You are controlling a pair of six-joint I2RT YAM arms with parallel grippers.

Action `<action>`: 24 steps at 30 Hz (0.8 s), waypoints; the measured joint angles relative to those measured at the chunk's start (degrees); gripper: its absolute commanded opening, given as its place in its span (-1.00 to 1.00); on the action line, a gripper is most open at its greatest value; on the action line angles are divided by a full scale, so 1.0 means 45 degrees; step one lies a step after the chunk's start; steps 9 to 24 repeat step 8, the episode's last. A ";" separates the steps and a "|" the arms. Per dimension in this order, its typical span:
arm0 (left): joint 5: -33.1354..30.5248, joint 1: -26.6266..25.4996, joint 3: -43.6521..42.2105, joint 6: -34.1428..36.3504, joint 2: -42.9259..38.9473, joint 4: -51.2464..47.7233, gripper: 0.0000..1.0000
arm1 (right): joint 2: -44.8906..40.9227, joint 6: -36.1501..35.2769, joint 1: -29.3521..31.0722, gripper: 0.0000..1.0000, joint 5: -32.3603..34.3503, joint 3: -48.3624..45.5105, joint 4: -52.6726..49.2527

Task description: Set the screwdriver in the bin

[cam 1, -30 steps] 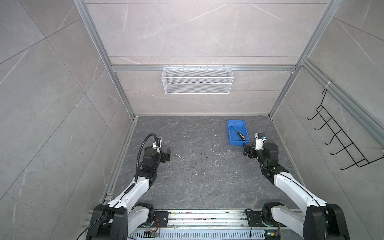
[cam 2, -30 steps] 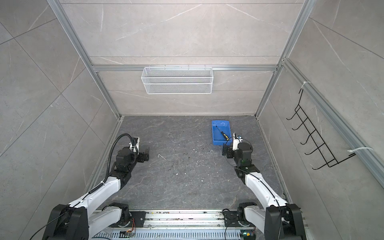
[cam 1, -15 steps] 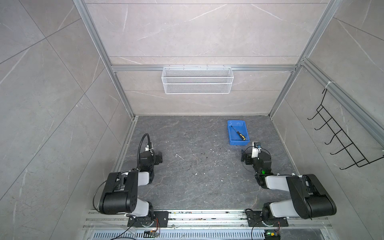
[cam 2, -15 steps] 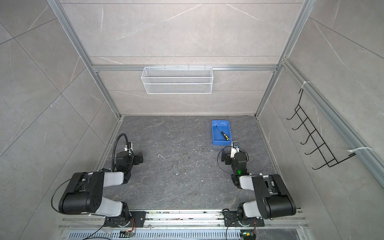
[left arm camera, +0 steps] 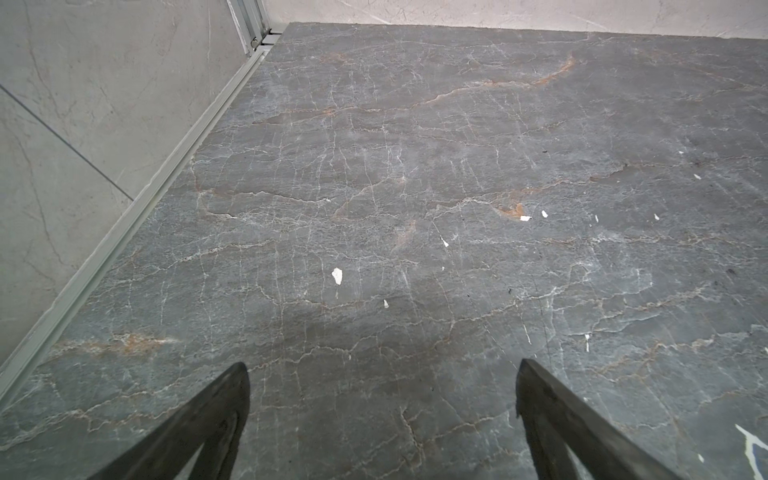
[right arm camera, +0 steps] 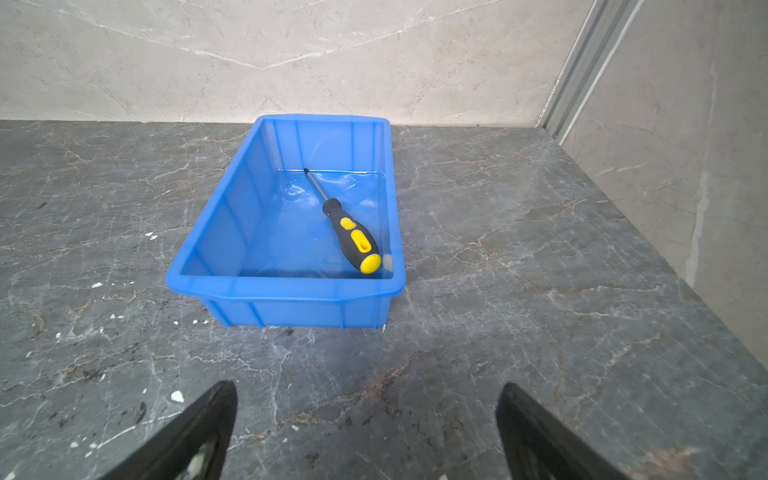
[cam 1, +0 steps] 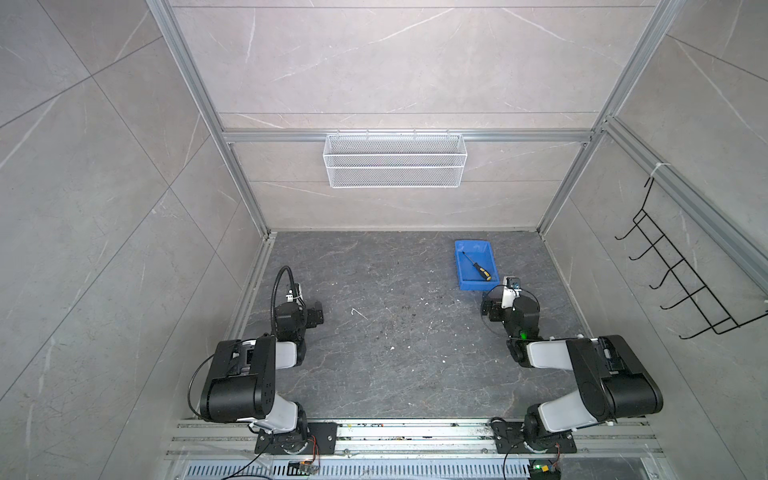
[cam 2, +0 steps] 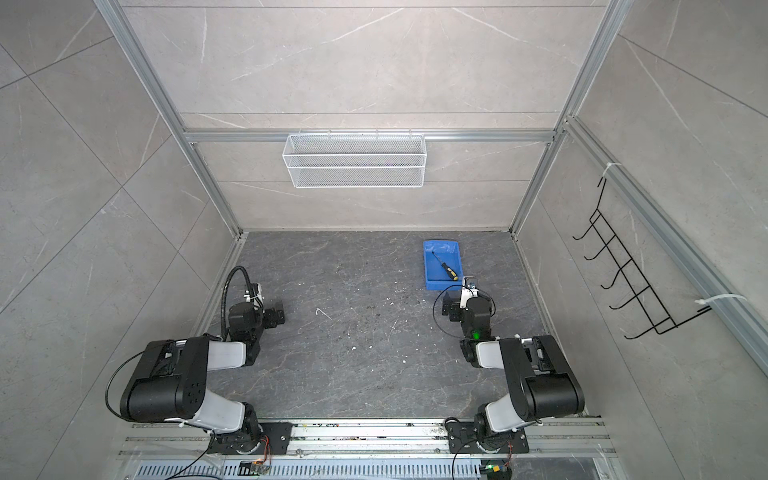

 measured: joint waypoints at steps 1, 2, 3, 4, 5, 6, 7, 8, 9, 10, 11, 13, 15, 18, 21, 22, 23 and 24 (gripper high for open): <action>0.0000 0.0000 0.0000 -0.0005 0.0000 0.0005 1.00 | 0.0000 0.0000 0.0000 0.98 0.0000 0.0000 -0.0010; 0.0000 0.0000 0.0000 0.0000 0.0000 0.0000 1.00 | 0.0000 0.0000 0.0000 0.98 0.0019 0.0000 -0.0010; 0.0000 0.0000 0.0000 0.0000 0.0000 0.0000 1.00 | 0.0000 0.0000 0.0000 0.98 0.0039 0.0000 -0.0010; 0.0000 0.0000 0.0000 0.0000 0.0000 0.0005 1.00 | 0.0000 0.0000 0.0000 0.98 0.0049 0.0000 -0.0010; 0.0000 0.0000 0.0000 0.0000 0.0000 0.0005 1.00 | 0.0005 0.0000 0.0000 0.98 0.0053 0.0000 -0.0010; 0.0000 0.0000 0.0000 0.0000 0.0000 0.0005 1.00 | 0.0000 0.0000 0.0000 0.98 0.0083 0.0000 -0.0010; 0.0000 0.0000 0.0000 -0.0005 0.0000 0.0005 1.00 | 0.0000 0.0000 0.0000 0.98 0.0087 0.0000 -0.0010; 0.0000 0.0000 0.0000 0.0000 0.0000 0.0005 1.00 | 0.0000 0.0000 0.0000 0.98 0.0092 0.0000 -0.0010; 0.0000 0.0000 0.0000 0.0000 0.0000 0.0005 1.00 | 0.0000 0.0000 0.0000 0.98 0.0092 0.0000 -0.0010; 0.0000 0.0000 0.0000 0.0000 0.0000 0.0005 1.00 | 0.0000 0.0000 0.0000 0.98 0.0092 0.0000 -0.0010; 0.0000 0.0000 0.0000 0.0000 0.0000 0.0005 1.00 | 0.0000 0.0000 0.0000 0.98 0.0092 0.0000 -0.0010; 0.0000 0.0000 0.0000 0.0000 0.0000 0.0005 1.00 | 0.0000 0.0000 0.0000 0.98 0.0092 0.0000 -0.0010; 0.0000 0.0000 0.0000 0.0000 0.0000 0.0005 1.00 | 0.0000 0.0000 0.0000 0.98 0.0092 0.0000 -0.0010; 0.0000 0.0000 0.0000 0.0000 0.0000 0.0005 1.00 | 0.0000 0.0000 0.0000 0.98 0.0092 0.0000 -0.0010; 0.0000 0.0000 0.0000 0.0000 0.0000 0.0005 1.00 | 0.0000 0.0000 0.0000 0.98 0.0092 0.0000 -0.0010; 0.0000 0.0000 0.0000 0.0000 0.0000 0.0005 1.00 | 0.0000 0.0000 0.0000 0.98 0.0092 0.0000 -0.0010; 0.0000 0.0000 0.0000 0.0000 0.0000 0.0005 1.00 | 0.0000 0.0000 0.0000 0.98 0.0092 0.0000 -0.0010; 0.0000 0.0000 0.0000 0.0000 0.0000 0.0005 1.00 | 0.0000 0.0000 0.0000 0.98 0.0092 0.0000 -0.0010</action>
